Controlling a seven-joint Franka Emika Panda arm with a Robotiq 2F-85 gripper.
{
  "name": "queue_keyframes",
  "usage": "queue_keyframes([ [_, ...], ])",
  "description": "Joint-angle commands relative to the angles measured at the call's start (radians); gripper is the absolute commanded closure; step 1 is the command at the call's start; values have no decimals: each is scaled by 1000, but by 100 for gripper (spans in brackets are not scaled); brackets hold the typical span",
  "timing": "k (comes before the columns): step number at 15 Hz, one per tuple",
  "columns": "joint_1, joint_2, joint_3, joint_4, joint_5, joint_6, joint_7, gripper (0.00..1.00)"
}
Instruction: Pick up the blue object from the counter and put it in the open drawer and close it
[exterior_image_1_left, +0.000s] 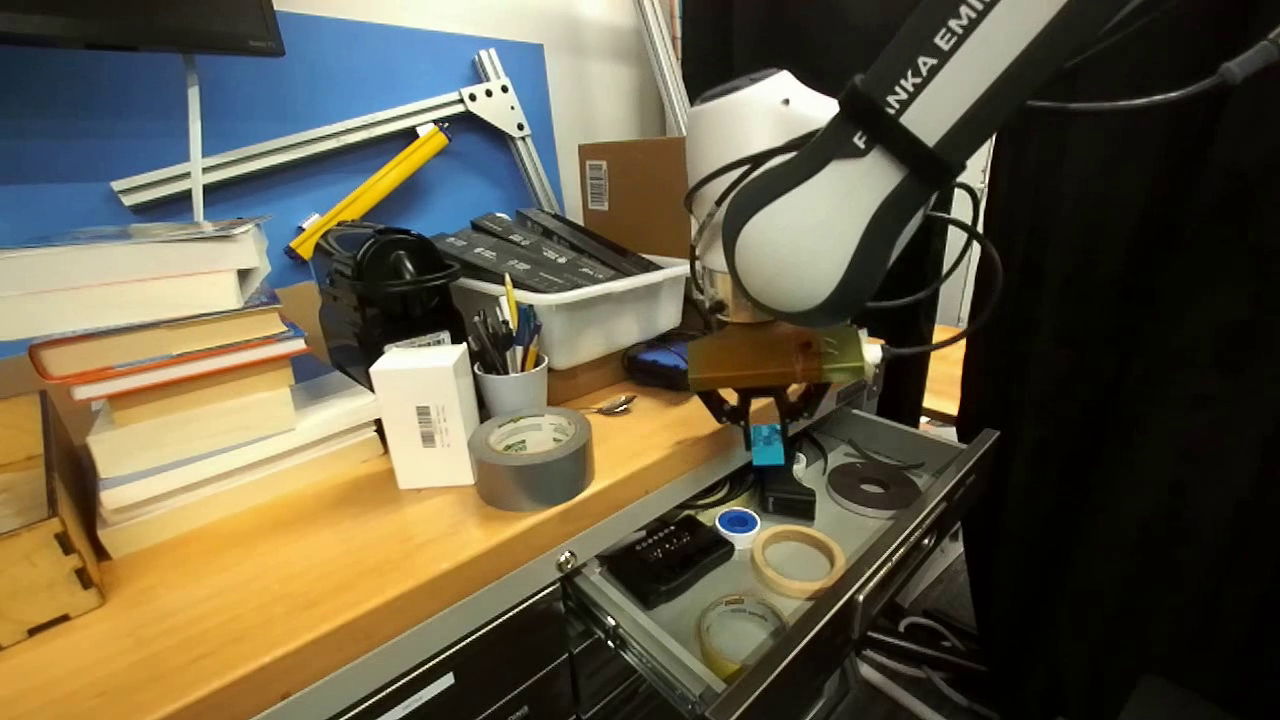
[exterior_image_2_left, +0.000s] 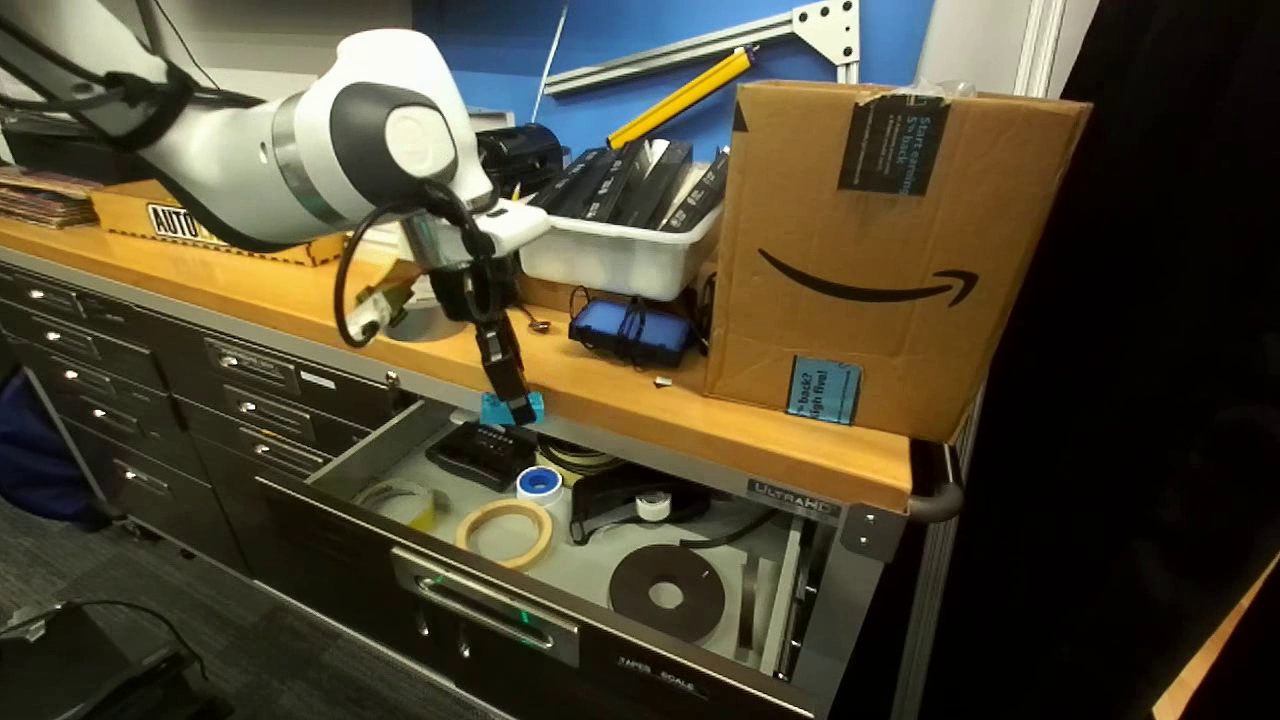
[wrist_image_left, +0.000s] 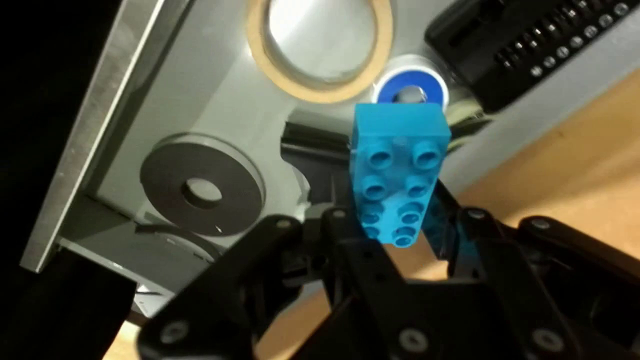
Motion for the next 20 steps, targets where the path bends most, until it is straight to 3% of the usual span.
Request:
queue_keyframes([
  [1,-13,-1,-13,-101,25,88,-41,39],
  [2,-17,-6,-18,-126,31,100,-55,38],
  [7,-46,-120,-46,-240,43,128,-138,0],
  [11,-44,-161,-51,-271,185,-15,-467,0],
  [16,-37,-25,-13,-267,162,-121,-588,0],
  [20,-34,-52,-26,-266,220,-179,-825,0],
])
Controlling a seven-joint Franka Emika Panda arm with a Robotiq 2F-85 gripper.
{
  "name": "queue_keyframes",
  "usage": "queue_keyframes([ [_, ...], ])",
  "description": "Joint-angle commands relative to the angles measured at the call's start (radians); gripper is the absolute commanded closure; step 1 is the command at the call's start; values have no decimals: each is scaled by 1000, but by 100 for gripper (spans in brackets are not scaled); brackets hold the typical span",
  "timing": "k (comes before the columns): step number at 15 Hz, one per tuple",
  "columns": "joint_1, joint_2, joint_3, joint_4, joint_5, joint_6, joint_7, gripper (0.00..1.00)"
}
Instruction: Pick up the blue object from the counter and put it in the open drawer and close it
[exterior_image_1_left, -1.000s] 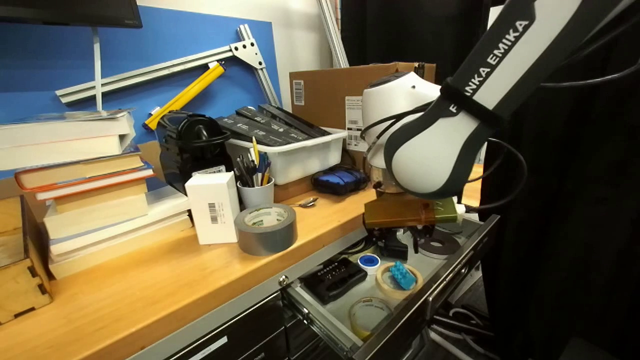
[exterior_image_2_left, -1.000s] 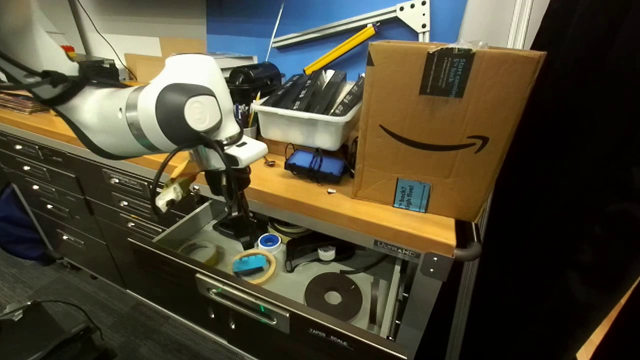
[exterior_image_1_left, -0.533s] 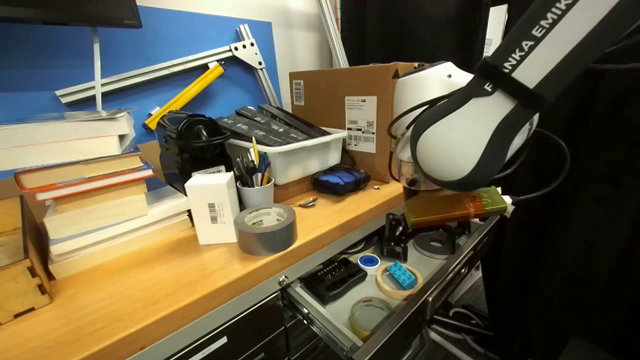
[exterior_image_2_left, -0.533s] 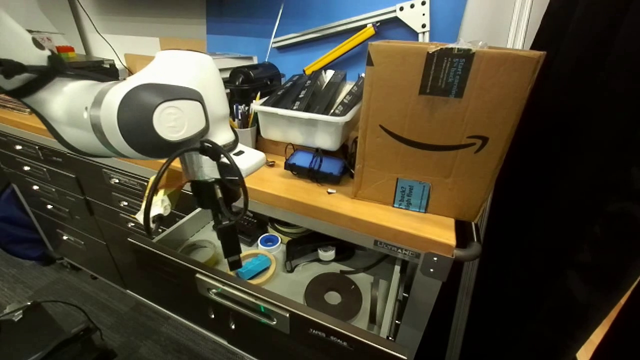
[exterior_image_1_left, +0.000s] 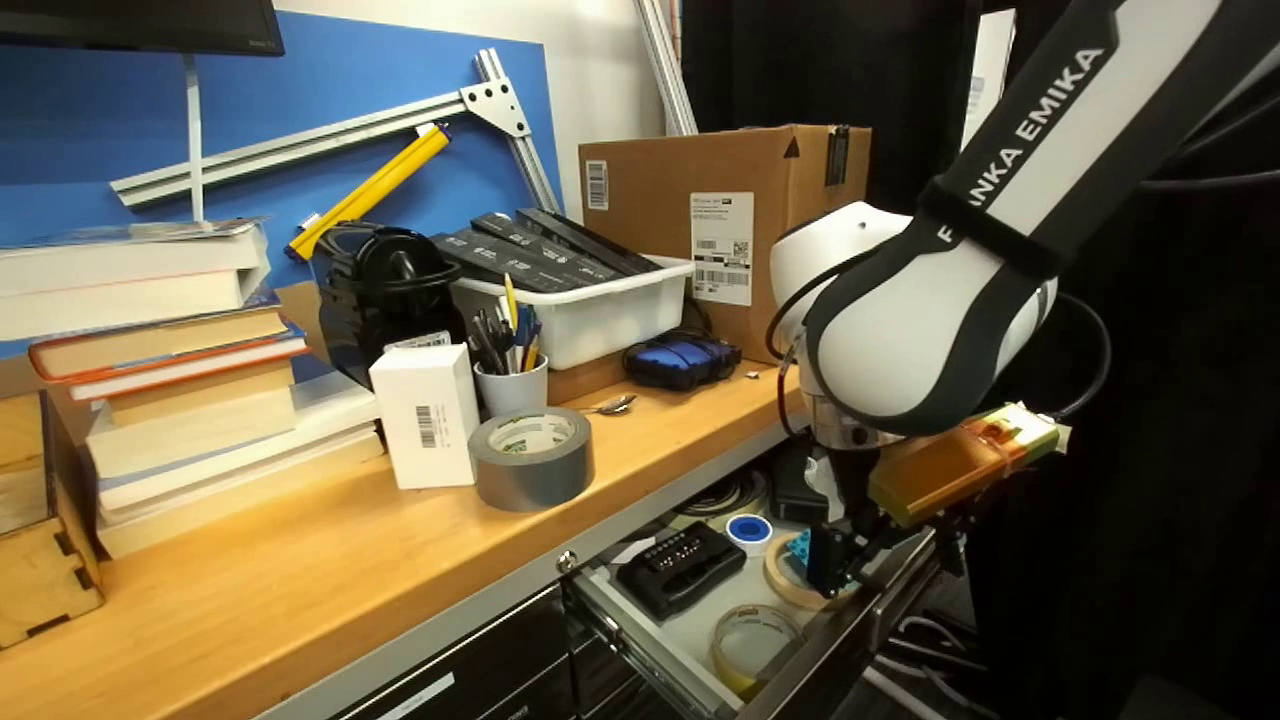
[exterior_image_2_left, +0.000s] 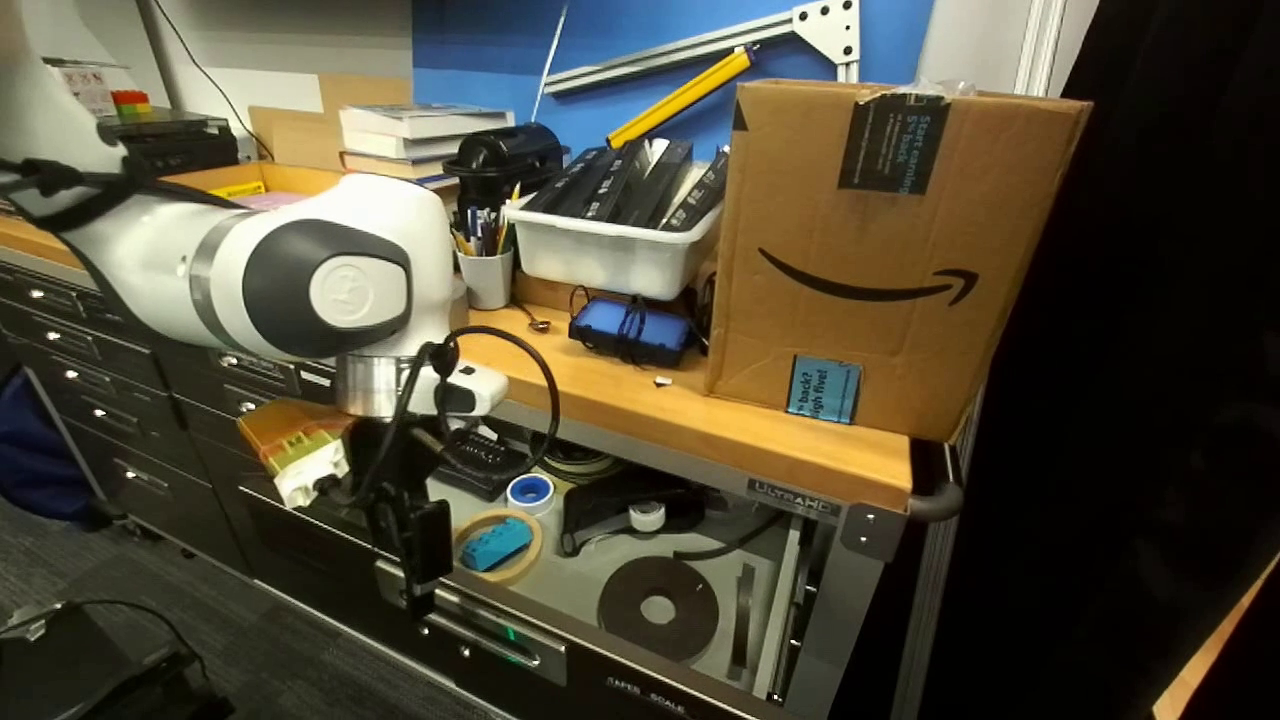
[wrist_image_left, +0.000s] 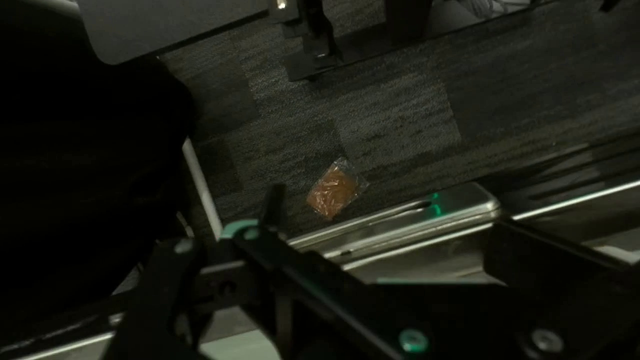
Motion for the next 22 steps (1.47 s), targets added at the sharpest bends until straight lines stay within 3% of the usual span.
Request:
queue_keyframes([
  [1,0,-34,-11,-7,69,-60,-219,0],
  [7,-14,-4,-41,41,139,-298,-576,0],
  [9,-11,23,-35,50,110,-334,-513,0],
  [11,3,55,-18,41,111,-264,-414,0],
  [12,12,68,-8,27,97,-174,-307,0],
  [14,28,104,6,32,112,-39,-216,0],
  [16,34,112,13,44,137,17,-167,0],
  [22,79,134,61,111,388,213,-72,0],
])
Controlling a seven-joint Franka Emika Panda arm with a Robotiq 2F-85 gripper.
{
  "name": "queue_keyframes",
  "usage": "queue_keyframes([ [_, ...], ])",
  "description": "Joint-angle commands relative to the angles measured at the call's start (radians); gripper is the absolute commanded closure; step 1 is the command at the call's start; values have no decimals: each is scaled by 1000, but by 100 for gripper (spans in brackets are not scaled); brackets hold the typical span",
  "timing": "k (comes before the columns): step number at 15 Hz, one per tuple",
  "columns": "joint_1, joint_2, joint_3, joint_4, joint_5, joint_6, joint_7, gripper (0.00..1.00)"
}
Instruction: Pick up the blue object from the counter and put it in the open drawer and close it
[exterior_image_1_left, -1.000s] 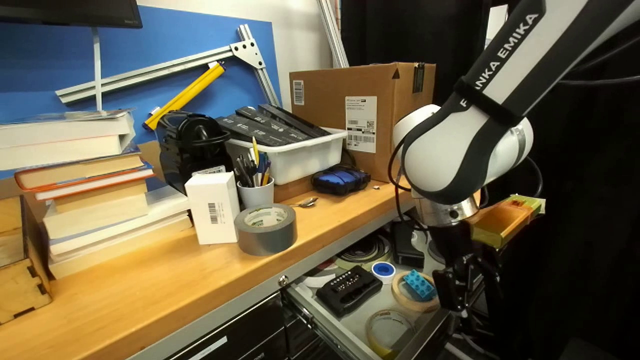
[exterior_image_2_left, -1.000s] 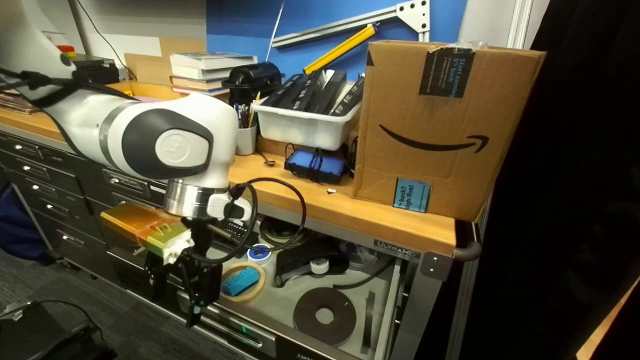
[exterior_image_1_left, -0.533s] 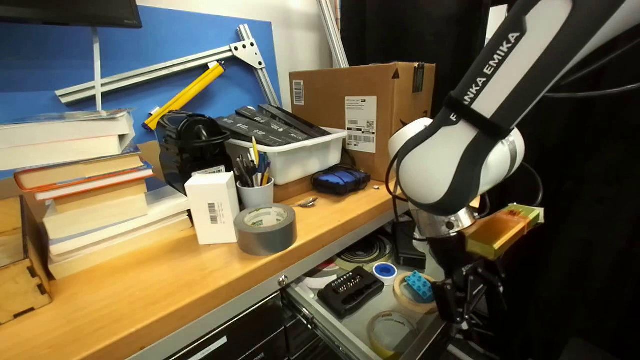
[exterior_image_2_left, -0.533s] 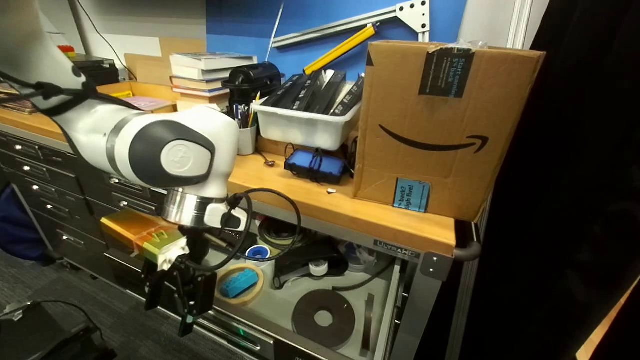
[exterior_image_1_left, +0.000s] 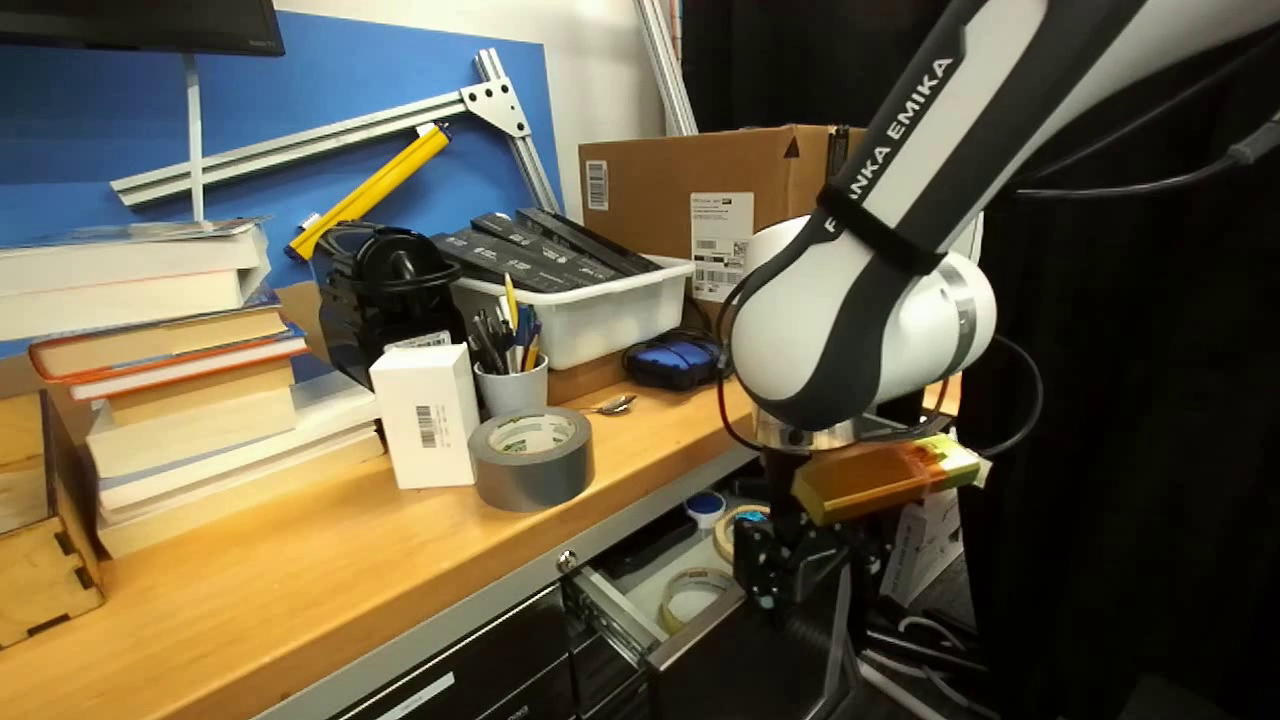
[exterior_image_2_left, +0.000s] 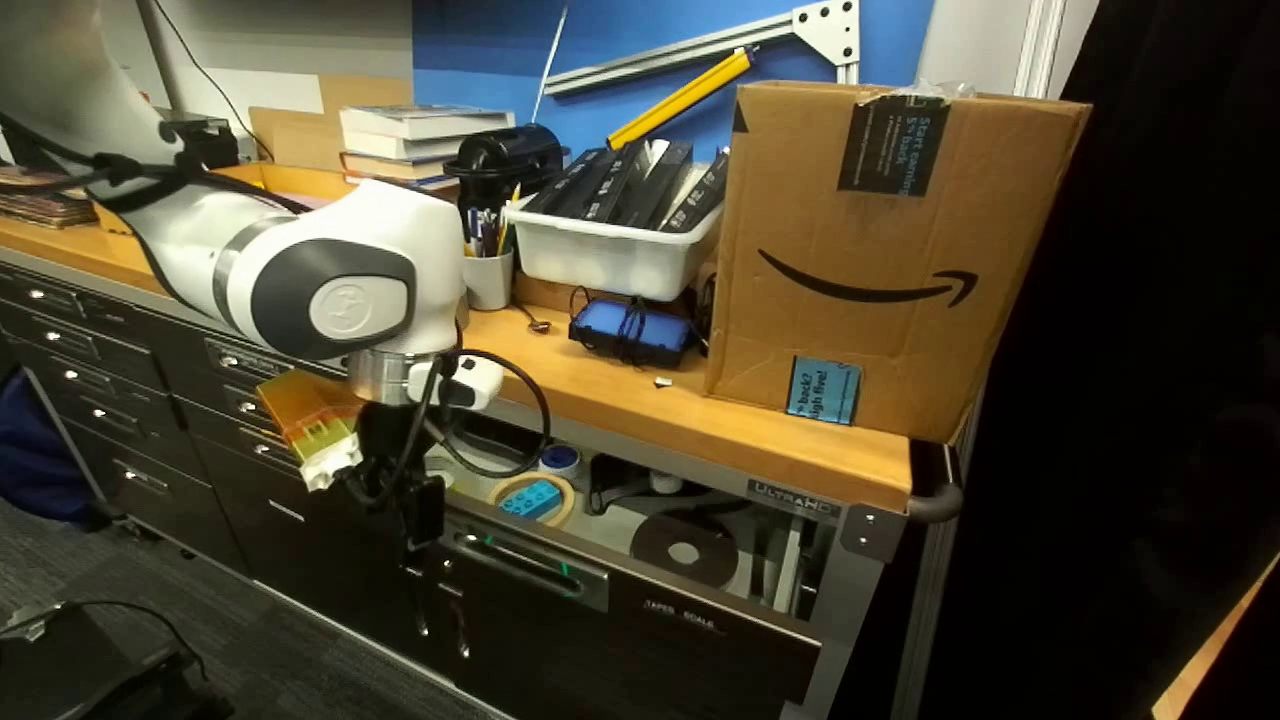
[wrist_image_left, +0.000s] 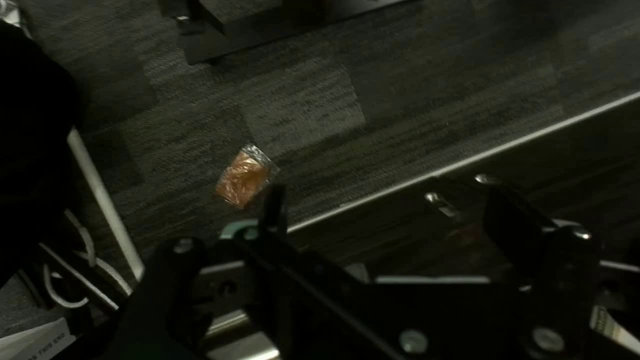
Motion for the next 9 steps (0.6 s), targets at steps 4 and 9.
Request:
queue_keyframes([
  [4,84,63,58,25,141,348,216,0],
  [9,168,49,-27,-49,-22,644,470,0],
])
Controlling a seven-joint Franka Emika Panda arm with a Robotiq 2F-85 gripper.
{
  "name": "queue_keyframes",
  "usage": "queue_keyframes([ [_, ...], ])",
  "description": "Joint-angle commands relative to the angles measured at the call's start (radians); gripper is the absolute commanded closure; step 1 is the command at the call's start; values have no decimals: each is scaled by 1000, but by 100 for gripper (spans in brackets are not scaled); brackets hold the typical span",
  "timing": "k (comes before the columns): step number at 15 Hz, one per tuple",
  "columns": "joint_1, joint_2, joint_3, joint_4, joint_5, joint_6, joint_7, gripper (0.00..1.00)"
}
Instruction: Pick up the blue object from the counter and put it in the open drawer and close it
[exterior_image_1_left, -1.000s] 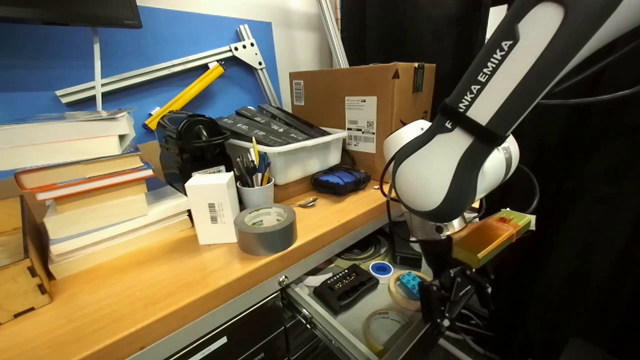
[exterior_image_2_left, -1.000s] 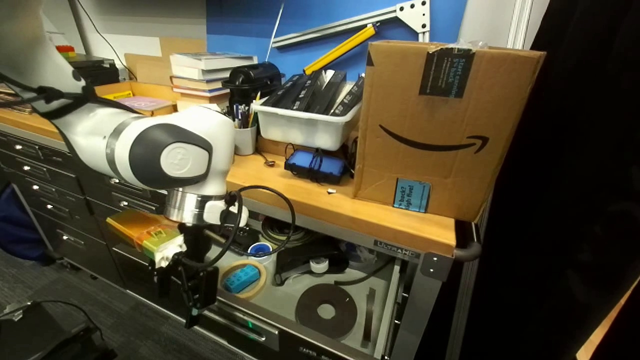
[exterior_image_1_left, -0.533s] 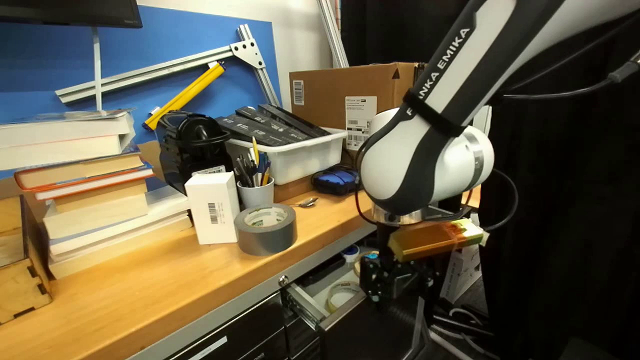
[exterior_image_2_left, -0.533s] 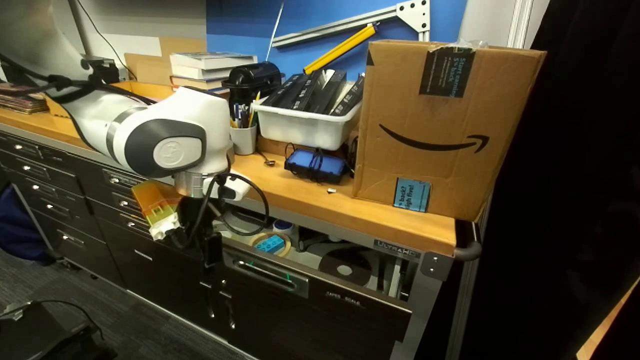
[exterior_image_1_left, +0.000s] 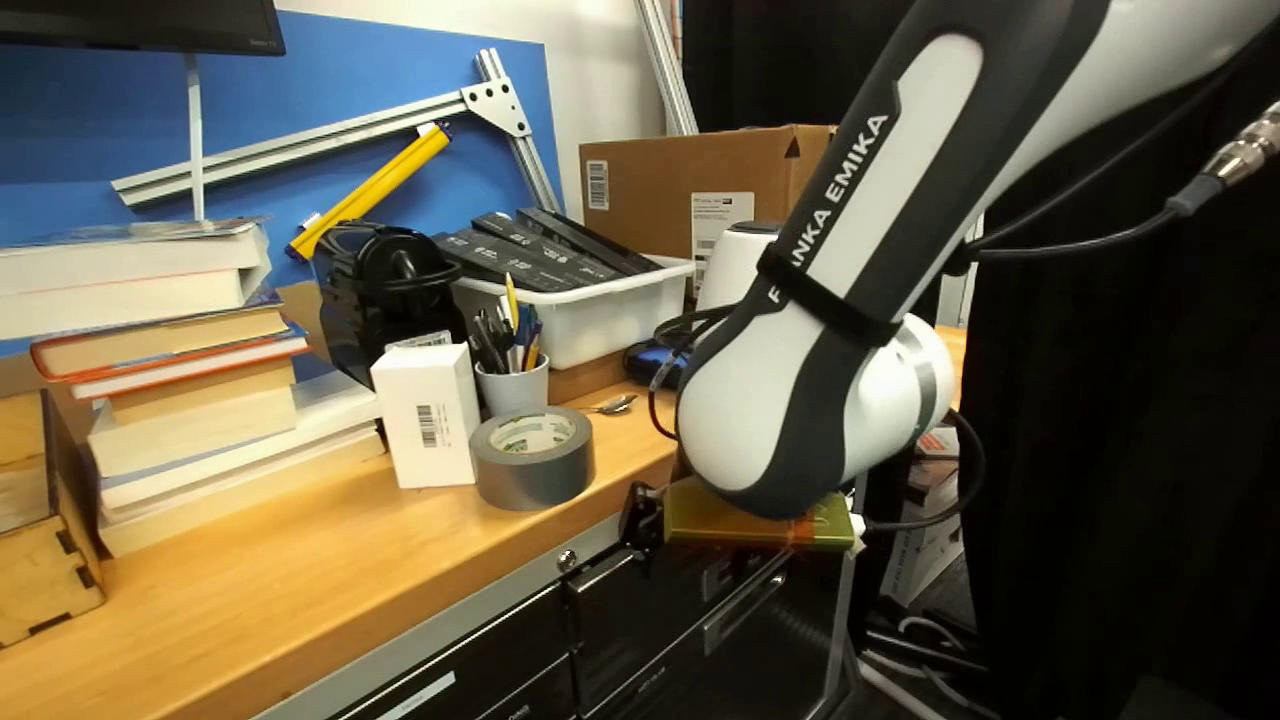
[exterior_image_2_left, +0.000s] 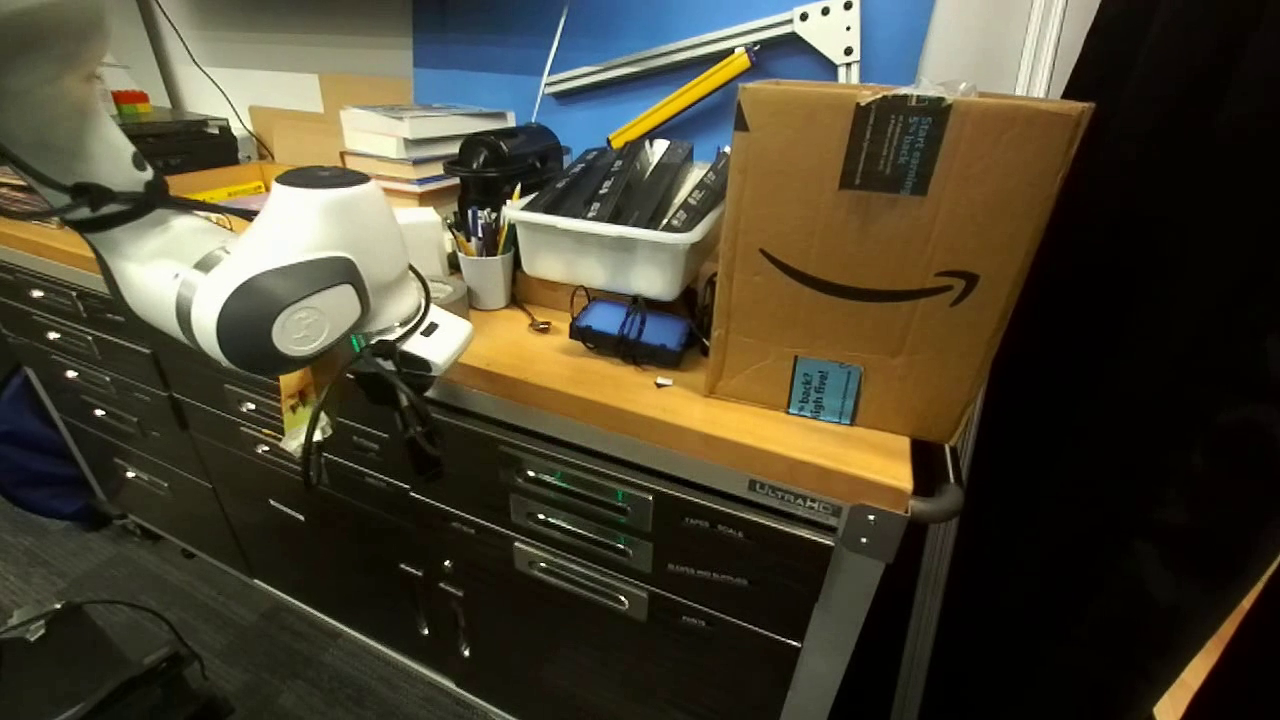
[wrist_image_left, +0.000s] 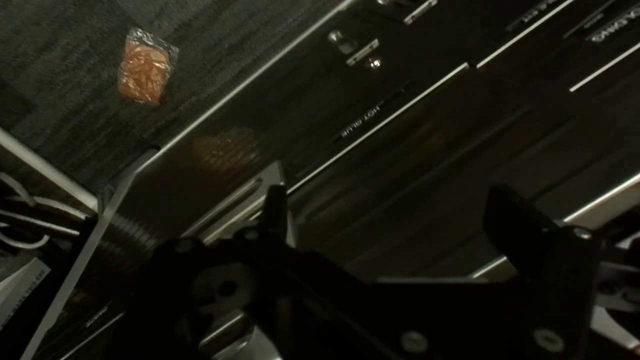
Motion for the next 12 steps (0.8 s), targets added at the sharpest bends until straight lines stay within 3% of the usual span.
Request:
queue_keyframes([
  [1,54,-66,-84,-67,-113,160,183,0],
  [3,115,-141,-231,-112,-306,201,308,0],
  [4,91,-207,-223,-129,-343,136,246,0],
  [6,75,-308,-173,-171,-265,66,79,0],
  [7,31,-358,-114,-183,-209,22,-16,0],
  [8,146,-415,-213,-174,-163,-75,-89,0],
  [9,159,-470,-221,-168,-123,-172,-146,0],
  [10,21,-325,-88,-136,-123,-52,-81,0],
  [12,55,-414,-106,-141,-77,-154,-151,0],
])
